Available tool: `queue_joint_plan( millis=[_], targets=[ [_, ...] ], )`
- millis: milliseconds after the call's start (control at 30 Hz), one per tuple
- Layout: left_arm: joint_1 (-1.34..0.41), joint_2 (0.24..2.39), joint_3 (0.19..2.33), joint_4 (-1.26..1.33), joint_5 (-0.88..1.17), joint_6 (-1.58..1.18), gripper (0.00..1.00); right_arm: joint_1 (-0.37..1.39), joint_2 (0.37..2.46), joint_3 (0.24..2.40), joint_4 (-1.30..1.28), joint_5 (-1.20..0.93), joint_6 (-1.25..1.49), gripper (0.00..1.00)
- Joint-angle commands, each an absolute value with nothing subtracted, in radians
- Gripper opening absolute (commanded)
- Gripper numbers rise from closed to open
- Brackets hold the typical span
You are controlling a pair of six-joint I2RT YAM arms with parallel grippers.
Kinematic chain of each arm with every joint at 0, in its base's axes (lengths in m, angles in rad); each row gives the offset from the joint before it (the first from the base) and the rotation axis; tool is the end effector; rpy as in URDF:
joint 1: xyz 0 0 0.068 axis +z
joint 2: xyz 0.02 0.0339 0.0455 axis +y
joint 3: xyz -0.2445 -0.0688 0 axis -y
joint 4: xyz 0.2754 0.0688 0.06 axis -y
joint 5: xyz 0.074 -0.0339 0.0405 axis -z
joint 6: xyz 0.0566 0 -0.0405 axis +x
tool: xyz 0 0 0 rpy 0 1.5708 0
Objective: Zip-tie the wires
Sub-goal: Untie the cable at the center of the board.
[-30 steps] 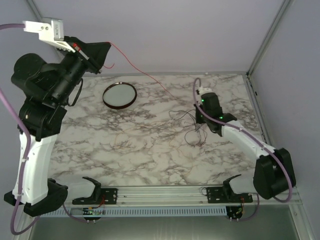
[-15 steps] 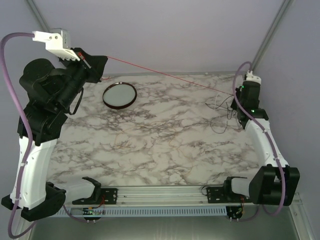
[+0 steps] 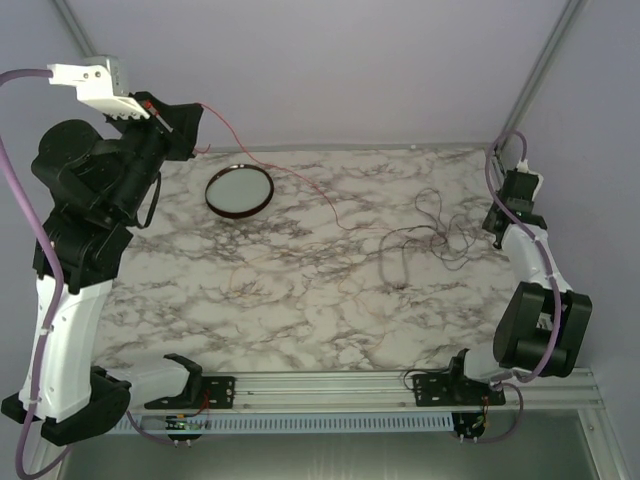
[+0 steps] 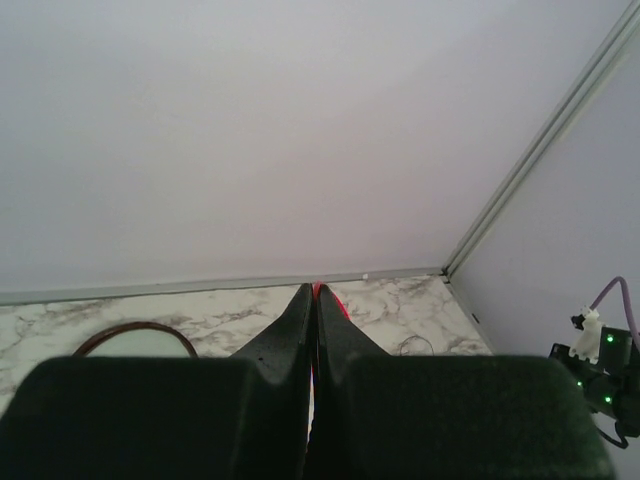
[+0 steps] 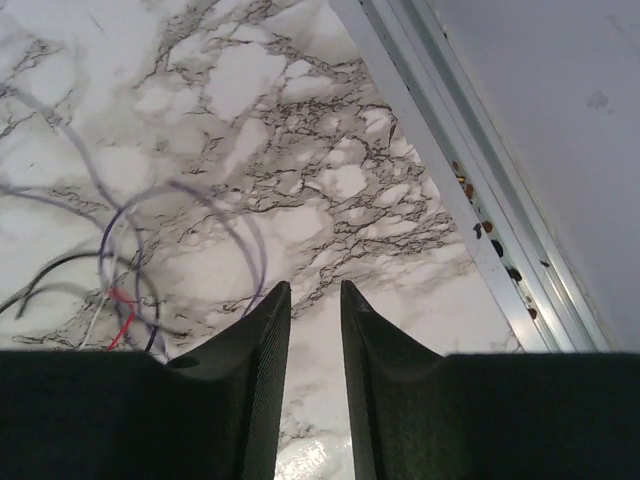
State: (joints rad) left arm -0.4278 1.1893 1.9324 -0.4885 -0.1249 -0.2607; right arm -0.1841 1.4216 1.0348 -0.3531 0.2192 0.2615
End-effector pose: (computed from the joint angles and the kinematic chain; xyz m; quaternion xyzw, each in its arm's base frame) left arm 0.2005 -0.0837 0.6037 0.0017 0.6124 -0.2306 0.7562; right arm 0.3485 -0.0774 0.2198 0.2440 0.8772 -0.0845 0.4047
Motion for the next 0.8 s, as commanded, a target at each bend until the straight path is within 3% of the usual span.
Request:
queue_joint_plan(
  millis=[0, 100, 233, 333, 433, 567, 767],
  targets=[
    [-0.421, 1.19, 1.917, -0.434, -0.099, -0.27, 0.0, -0.204, 1.435, 1.043, -0.335, 0.196, 0.281, 0.28],
    [-0.421, 1.208, 1.905, -0.427, -0.049, -0.286, 0.0, -0.202, 1.408, 1.029, -0.304, 0.119, 0.269, 0.4],
    [-0.422, 1.213, 1.881, -0.398, -0.007, -0.299, 0.0, -0.147, 1.319, 0.974, -0.243, -0.158, 0.26, 0.6],
    [-0.422, 1.214, 1.875, -0.385, 0.009, -0.304, 0.0, -0.019, 1.226, 0.892, -0.121, -0.354, 0.25, 0.8],
    [-0.422, 1.218, 1.875, -0.378, 0.019, -0.307, 0.0, 0.141, 1.15, 0.78, 0.071, -0.39, 0.242, 0.93],
    [-0.422, 1.222, 1.883, -0.37, 0.028, -0.312, 0.0, 0.312, 1.174, 0.709, 0.276, -0.423, 0.208, 0.99],
    [-0.422, 1.217, 1.9, -0.368, 0.04, -0.32, 0.0, 0.468, 1.312, 0.772, 0.298, -0.48, 0.119, 0.99]
  ],
)
